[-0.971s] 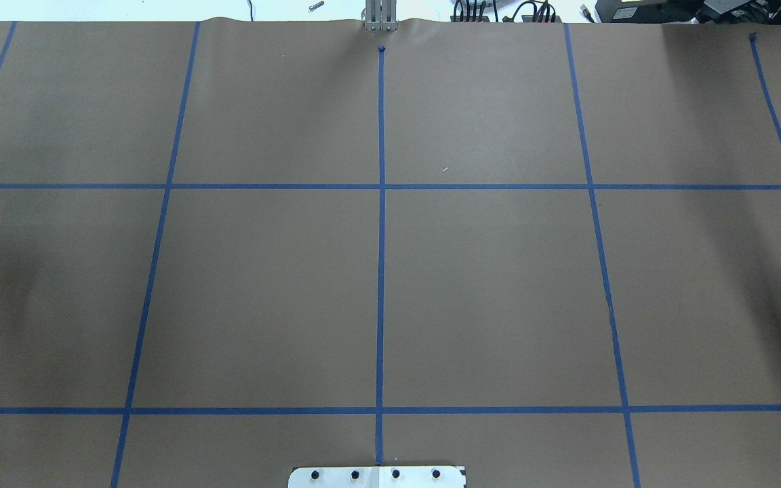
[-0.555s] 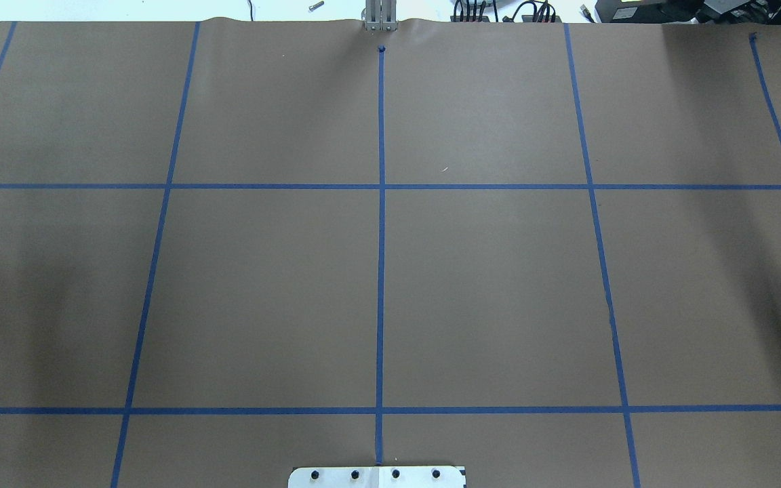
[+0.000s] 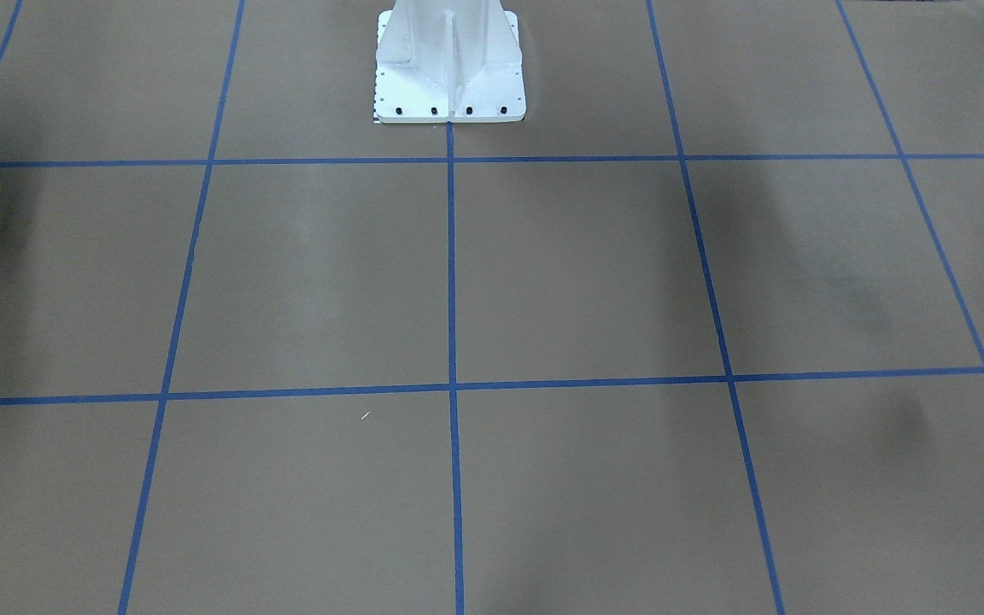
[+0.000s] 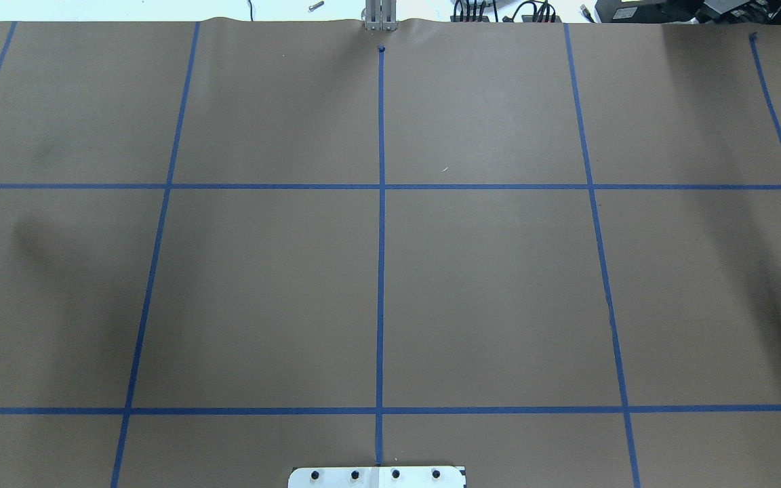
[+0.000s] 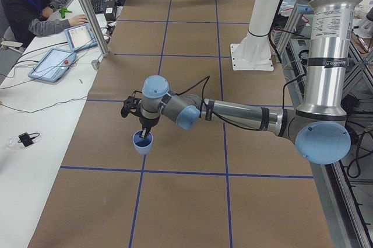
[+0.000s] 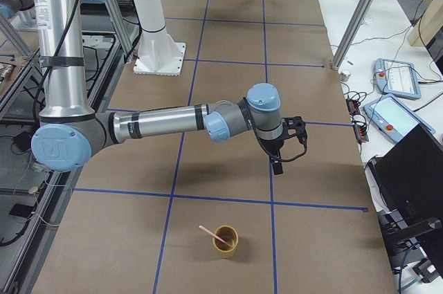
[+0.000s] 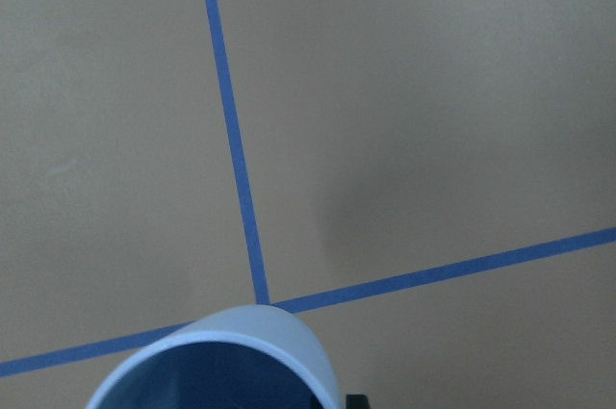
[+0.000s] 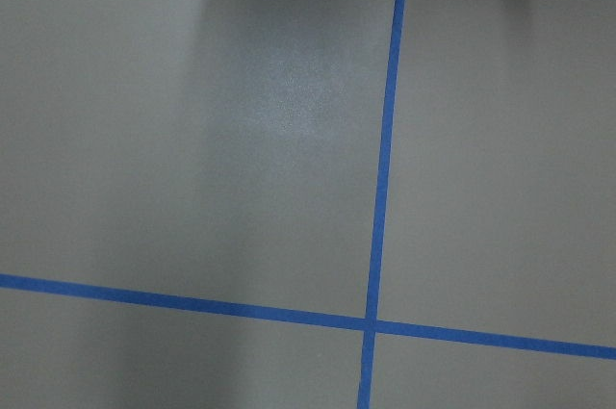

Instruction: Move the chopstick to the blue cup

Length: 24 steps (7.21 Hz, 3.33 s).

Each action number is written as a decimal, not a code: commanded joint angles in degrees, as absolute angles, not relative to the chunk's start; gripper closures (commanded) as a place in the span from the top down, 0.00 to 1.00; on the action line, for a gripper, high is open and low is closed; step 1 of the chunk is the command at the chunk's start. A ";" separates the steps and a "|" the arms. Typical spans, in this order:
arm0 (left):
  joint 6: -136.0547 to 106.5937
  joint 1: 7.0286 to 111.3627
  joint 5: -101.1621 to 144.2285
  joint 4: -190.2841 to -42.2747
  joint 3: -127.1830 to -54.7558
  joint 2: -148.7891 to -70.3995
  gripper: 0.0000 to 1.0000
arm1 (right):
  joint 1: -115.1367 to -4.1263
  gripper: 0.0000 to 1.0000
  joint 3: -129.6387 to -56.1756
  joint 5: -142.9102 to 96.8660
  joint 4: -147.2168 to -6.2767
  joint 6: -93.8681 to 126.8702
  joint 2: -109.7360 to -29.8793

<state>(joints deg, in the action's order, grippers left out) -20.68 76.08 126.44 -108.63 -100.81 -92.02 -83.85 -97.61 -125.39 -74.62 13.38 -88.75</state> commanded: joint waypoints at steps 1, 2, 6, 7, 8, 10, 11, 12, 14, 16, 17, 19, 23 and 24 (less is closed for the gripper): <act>-34.47 64.66 122.72 -96.55 -111.68 -97.96 0.00 | -83.85 1.00 -97.65 -125.51 -74.62 13.53 -89.03; -41.15 58.42 119.56 -92.94 -112.58 -103.04 0.00 | -83.85 1.00 -97.65 -125.51 -74.62 13.54 -89.12; -69.71 34.67 106.73 -78.84 -107.35 -127.57 0.00 | -83.85 1.00 -97.65 -125.86 -74.71 13.54 -89.12; -74.31 31.41 104.26 -78.75 -103.31 -133.01 0.00 | -83.85 1.00 -97.73 -125.95 -74.71 13.54 -89.56; -77.75 29.11 102.67 -78.75 -96.66 -139.59 0.00 | -83.85 1.00 -97.65 -125.95 -74.71 13.54 -89.56; -79.45 26.38 102.13 -78.84 -85.03 -149.21 0.00 | -83.85 1.00 -97.56 -125.95 -74.71 13.54 -89.56; -79.45 25.50 102.04 -78.92 -84.82 -148.63 0.00 | -83.85 1.00 -97.56 -125.95 -74.71 13.54 -89.56; -79.45 24.88 101.43 -79.01 -84.73 -148.45 0.00 | -83.85 1.00 -97.56 -125.95 -74.79 13.54 -89.65; -79.37 23.91 100.11 -79.45 -84.64 -148.36 0.00 | -83.85 1.00 -97.56 -125.95 -74.79 13.54 -89.56; -79.10 23.64 100.11 -79.98 -84.46 -148.27 0.00 | -83.85 1.00 -97.56 -125.95 -74.71 13.54 -89.56; -78.93 23.56 100.11 -80.68 -84.29 -147.84 0.00 | -83.85 1.00 -97.56 -125.95 -74.71 13.54 -89.65; -78.84 23.55 100.11 -85.50 -84.46 -145.47 0.00 | -83.85 1.00 -97.56 -125.95 -74.71 13.54 -89.65; -78.58 23.55 99.93 -85.43 -84.55 -145.46 0.78 | -83.85 1.00 -97.56 -126.04 -74.71 13.54 -89.65; -78.49 23.47 99.67 -85.26 -84.99 -145.46 0.98 | -83.85 1.00 -97.56 -126.04 -74.79 13.54 -89.65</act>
